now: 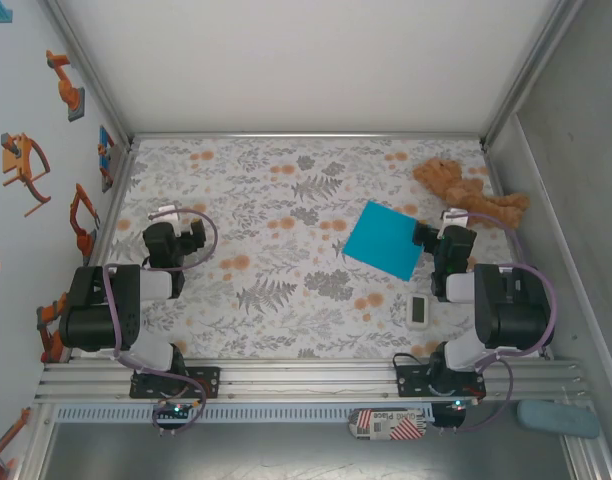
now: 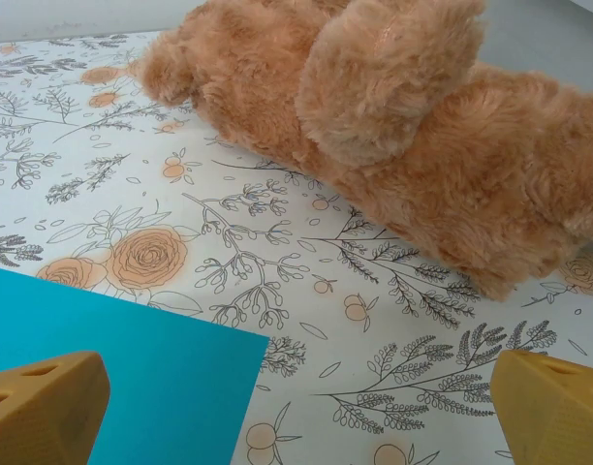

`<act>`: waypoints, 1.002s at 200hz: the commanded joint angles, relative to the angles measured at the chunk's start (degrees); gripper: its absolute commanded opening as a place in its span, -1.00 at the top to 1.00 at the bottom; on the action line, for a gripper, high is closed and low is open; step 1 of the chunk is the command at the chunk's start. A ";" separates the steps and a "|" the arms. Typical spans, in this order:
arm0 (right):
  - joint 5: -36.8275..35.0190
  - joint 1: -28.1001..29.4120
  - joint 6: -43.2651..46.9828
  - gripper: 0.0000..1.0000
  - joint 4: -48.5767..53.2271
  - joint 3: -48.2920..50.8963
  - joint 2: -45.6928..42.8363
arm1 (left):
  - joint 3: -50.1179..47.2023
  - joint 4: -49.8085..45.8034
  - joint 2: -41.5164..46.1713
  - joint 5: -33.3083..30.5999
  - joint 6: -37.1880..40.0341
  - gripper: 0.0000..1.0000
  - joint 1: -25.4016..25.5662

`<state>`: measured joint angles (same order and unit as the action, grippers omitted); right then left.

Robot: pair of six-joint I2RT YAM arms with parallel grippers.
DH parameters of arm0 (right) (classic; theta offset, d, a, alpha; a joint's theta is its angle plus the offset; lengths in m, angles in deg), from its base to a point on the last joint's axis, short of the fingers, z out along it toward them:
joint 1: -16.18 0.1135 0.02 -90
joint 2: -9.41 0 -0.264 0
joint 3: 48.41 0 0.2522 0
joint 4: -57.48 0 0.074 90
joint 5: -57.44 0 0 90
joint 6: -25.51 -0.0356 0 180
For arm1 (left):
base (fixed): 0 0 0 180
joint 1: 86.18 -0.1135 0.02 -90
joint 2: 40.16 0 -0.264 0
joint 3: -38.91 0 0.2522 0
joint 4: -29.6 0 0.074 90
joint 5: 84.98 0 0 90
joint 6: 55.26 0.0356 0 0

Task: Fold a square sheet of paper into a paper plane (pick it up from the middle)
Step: Move the square sheet of paper to the center of the table.

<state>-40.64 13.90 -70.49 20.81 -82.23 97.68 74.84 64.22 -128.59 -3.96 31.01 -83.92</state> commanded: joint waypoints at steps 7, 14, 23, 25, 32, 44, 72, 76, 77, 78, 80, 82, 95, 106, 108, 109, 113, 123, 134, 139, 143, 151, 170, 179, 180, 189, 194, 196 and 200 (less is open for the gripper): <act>0.24 -0.13 -0.41 -0.99 -1.33 -1.04 0.00 | 0.94 0.21 0.01 0.12 0.96 -0.92 0.03; 0.29 -0.16 -0.37 -0.99 -1.33 -1.04 -0.03 | 0.94 0.17 0.00 0.12 0.92 -0.92 0.02; 0.19 -0.16 -0.37 -0.99 -1.29 -1.00 -0.03 | 0.94 0.17 -0.02 0.11 0.92 -0.92 0.03; 0.24 -0.17 -0.41 -0.99 -1.32 -1.03 -0.03 | 0.94 0.21 0.06 0.16 0.94 -0.92 0.02; 0.22 -0.17 -0.42 -0.99 -1.30 -1.04 0.02 | 0.95 0.19 0.01 0.11 0.92 -0.92 0.02; 0.19 -0.12 -0.41 -0.99 -1.32 -1.04 -0.03 | 0.94 0.22 0.01 0.12 0.93 -0.92 0.02; 0.18 -0.17 -0.41 -0.99 -1.27 -1.04 -0.01 | 0.94 0.18 0.02 0.11 0.92 -0.92 -0.04; 0.21 -0.12 -0.42 -0.99 -1.31 -1.04 0.02 | 0.94 0.22 0.04 0.10 0.91 -0.92 0.02; 0.23 -0.11 -0.42 -0.99 -1.32 -1.04 0.04 | 0.94 0.22 0.02 0.10 0.91 -0.92 0.02; 0.24 -0.14 -0.42 -0.99 -1.28 -1.04 0.05 | 0.94 0.22 0.01 0.10 0.91 -0.92 0.02; 0.27 -0.17 -0.42 -0.99 -1.25 -1.00 0.06 | 0.94 0.22 0.01 0.10 0.94 -0.92 0.02; 0.26 -0.17 -0.42 -0.99 -1.20 -1.09 0.06 | 0.94 0.18 0.03 0.05 0.94 -0.92 0.02; 0.32 -0.13 -0.41 -0.99 -0.91 -1.22 0.06 | 0.94 0.22 0.00 0.14 0.87 -0.92 0.03; 0.32 -0.10 -0.41 -0.99 -0.91 -1.22 0.05 | 0.96 0.22 0.01 0.19 0.83 -0.92 0.02; 0.29 -0.16 -0.41 -0.99 -0.92 -1.22 0.06 | 0.88 0.22 0.01 0.25 0.85 -0.92 0.02; 0.27 -0.17 -0.42 -0.99 -0.95 -1.22 0.02 | 0.91 0.22 0.00 0.22 0.84 -0.92 0.02; 0.32 -0.18 -0.36 -0.99 -0.98 -1.22 0.01 | 0.94 0.22 0.00 0.26 0.86 -0.92 0.02; 0.25 -0.13 -0.35 -0.99 -0.93 -1.22 0.02 | 0.94 0.22 0.06 0.19 0.87 -0.92 0.01; 0.27 -0.13 -0.41 -0.99 -0.98 -1.22 0.06 | 0.99 0.18 0.02 0.18 0.84 -0.92 0.02; 0.26 -0.17 -0.37 -0.99 -0.98 -1.22 -0.02 | 0.94 0.22 0.04 0.20 0.86 -0.92 0.06; 0.25 -0.09 -0.36 -0.99 -0.97 -1.22 0.00 | 0.92 0.22 0.01 0.21 0.91 -0.92 0.03; 0.27 -0.17 -0.32 -0.99 -0.98 -1.17 -0.03 | 0.94 0.18 0.07 0.18 0.95 -0.93 0.02; 0.27 -0.13 -0.30 -0.99 -0.98 -1.06 -0.09 | 0.94 0.22 0.03 0.21 0.97 -0.92 0.02; 0.38 -0.16 -0.30 -0.99 -1.18 -0.95 -0.03 | 0.83 0.38 0.16 0.23 0.98 -0.92 0.02; 0.36 -0.17 -0.36 -0.99 -1.21 -0.91 -0.03 | 0.84 0.43 0.17 0.21 0.99 -0.92 0.02; 0.43 -0.13 -0.34 -0.99 -1.54 -0.74 -0.36 | 0.60 0.95 0.23 0.03 0.99 -0.92 0.07; 0.56 -0.13 -0.33 -0.99 -1.54 -0.57 -0.96 | 0.64 0.67 0.51 -0.47 0.93 -0.92 0.22; 0.64 -0.14 -0.29 -0.99 -1.52 -0.48 -1.34 | 0.67 0.51 0.64 -0.64 0.98 -0.92 0.27; 0.81 -0.14 -0.19 -0.99 -1.46 -0.16 -2.10 | 0.83 0.03 1.05 -1.11 1.00 -0.92 0.41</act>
<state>-40.62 13.90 -70.49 20.81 -82.23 97.68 74.84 64.22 -128.59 -3.98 31.01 -83.90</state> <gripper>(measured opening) 0.995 0.962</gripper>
